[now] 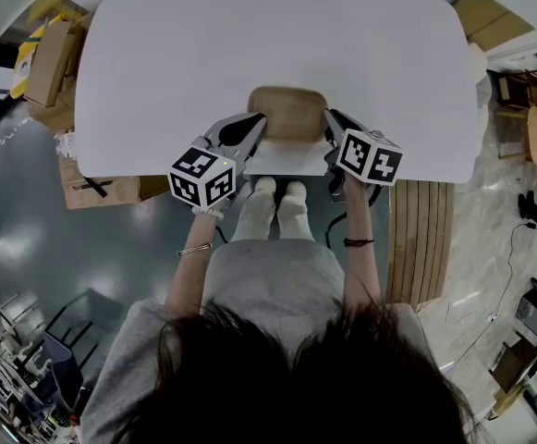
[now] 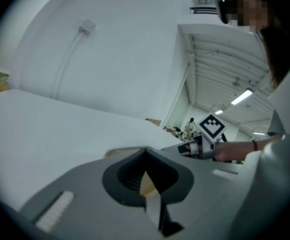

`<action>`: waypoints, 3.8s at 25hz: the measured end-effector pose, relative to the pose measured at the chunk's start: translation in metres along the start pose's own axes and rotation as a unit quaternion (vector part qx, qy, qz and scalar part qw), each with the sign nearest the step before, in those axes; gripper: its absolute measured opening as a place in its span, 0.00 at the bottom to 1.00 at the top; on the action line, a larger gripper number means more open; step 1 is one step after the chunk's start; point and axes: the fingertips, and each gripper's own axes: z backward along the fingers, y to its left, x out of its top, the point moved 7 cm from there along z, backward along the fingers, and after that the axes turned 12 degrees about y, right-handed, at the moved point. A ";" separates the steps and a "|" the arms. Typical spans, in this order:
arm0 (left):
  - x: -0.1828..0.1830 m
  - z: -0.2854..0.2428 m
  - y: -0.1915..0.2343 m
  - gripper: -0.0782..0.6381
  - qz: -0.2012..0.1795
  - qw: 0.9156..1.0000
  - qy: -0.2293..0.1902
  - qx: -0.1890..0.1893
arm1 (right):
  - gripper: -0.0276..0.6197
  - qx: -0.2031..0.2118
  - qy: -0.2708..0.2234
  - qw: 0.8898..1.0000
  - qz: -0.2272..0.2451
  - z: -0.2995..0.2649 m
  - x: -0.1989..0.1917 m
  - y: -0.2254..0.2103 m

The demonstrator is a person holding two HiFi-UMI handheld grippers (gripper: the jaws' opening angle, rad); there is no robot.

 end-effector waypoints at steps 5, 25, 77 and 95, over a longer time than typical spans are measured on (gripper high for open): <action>0.001 0.002 0.002 0.10 0.000 1.000 -0.001 0.000 | 0.14 -0.004 -0.014 1.000 -0.004 0.000 0.003 0.001; 0.019 0.021 0.005 0.10 -0.009 0.999 -0.032 0.003 | 0.10 -0.010 -0.054 0.998 -0.024 0.014 0.011 0.000; 0.077 0.103 -0.062 0.10 -0.087 0.976 -0.190 0.060 | 0.09 0.113 -0.206 0.966 0.112 0.150 0.066 0.043; 0.069 0.106 -0.079 0.10 -0.089 0.969 -0.221 0.072 | 0.09 0.134 -0.234 0.952 0.144 0.173 0.065 0.041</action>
